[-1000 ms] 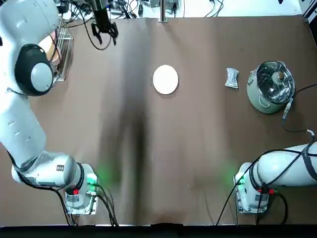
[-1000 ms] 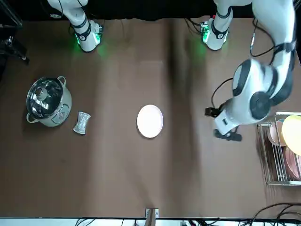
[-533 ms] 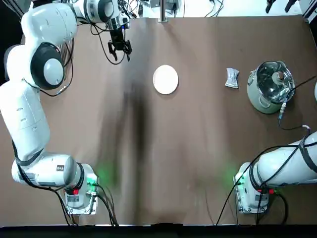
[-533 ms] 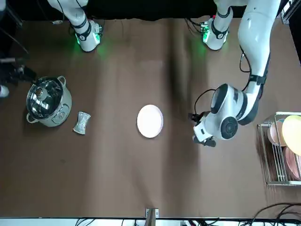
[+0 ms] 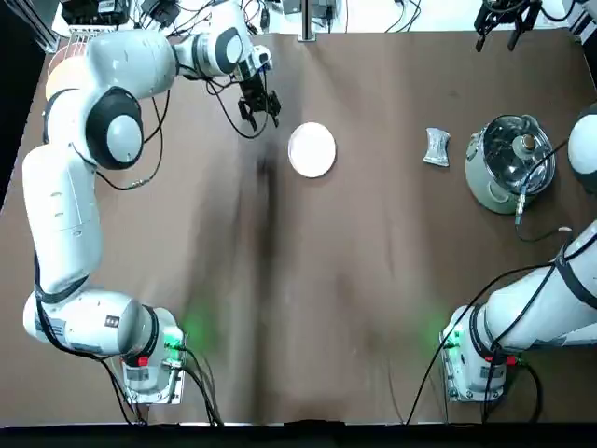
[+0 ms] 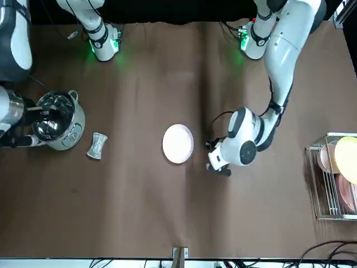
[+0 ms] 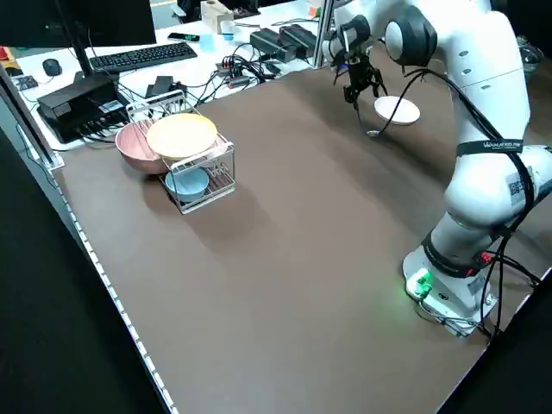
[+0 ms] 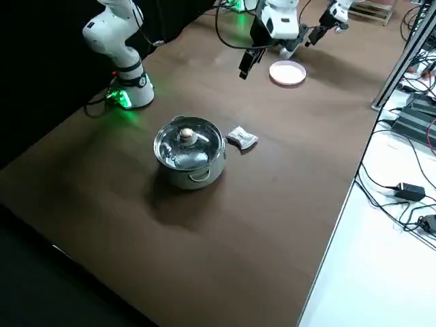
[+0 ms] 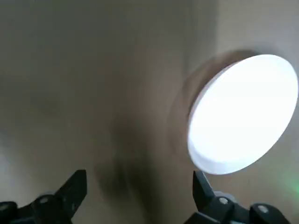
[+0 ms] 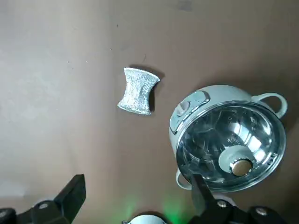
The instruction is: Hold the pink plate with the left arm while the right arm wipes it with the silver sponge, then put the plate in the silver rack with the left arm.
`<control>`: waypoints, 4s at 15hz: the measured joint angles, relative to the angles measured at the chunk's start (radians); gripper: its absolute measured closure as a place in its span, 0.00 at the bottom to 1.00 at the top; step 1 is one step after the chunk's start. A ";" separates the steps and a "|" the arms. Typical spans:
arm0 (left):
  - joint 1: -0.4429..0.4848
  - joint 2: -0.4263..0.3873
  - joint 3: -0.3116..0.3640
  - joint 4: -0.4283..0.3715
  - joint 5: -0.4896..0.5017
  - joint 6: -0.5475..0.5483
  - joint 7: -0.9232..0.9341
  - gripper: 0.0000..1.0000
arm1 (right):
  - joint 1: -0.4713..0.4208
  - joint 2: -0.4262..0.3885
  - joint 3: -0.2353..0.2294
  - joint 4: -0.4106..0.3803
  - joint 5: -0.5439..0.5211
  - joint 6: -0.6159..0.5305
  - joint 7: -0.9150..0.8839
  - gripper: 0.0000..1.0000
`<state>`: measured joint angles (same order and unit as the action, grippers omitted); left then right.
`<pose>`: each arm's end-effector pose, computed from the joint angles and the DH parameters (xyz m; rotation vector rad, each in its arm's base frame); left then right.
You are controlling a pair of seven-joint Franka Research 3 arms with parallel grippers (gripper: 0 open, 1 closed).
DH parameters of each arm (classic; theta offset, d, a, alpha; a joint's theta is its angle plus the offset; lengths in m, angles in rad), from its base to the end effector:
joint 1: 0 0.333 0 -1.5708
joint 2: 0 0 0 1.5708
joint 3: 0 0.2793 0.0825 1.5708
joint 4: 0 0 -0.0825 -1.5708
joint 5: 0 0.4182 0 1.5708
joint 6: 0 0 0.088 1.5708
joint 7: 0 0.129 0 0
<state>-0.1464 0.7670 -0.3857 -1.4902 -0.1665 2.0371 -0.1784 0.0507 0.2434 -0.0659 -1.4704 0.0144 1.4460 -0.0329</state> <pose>0.6069 -0.3427 0.1670 2.7691 -0.2603 -0.4318 0.6237 -0.0043 0.4588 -3.1087 -0.0270 0.4179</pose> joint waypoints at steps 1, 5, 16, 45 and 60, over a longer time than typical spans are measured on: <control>-0.012 0.011 0.000 -0.001 -0.021 0.023 -0.001 0.00 | 0.002 0.015 0.002 0.000 0.001 0.008 0.000 0.00; -0.060 0.044 0.000 -0.061 -0.057 0.250 -0.006 0.00 | 0.011 0.078 0.004 -0.002 0.033 0.086 0.001 0.00; -0.098 0.061 -0.003 -0.135 -0.058 0.437 -0.065 0.28 | -0.030 0.298 -0.004 -0.036 0.086 0.291 0.005 0.00; -0.125 0.055 -0.003 -0.135 0.018 0.438 -0.080 0.97 | 0.001 0.427 0.003 -0.241 0.137 0.472 0.247 0.40; -0.143 0.047 -0.003 -0.134 0.141 0.440 -0.195 0.97 | 0.080 0.436 0.010 -0.116 0.179 0.415 0.388 0.90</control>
<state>-0.2889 0.8141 -0.3886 -1.6237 -0.0250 2.4771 -0.3734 0.1308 0.6793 -0.0558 -1.5868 0.1935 1.8607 0.3552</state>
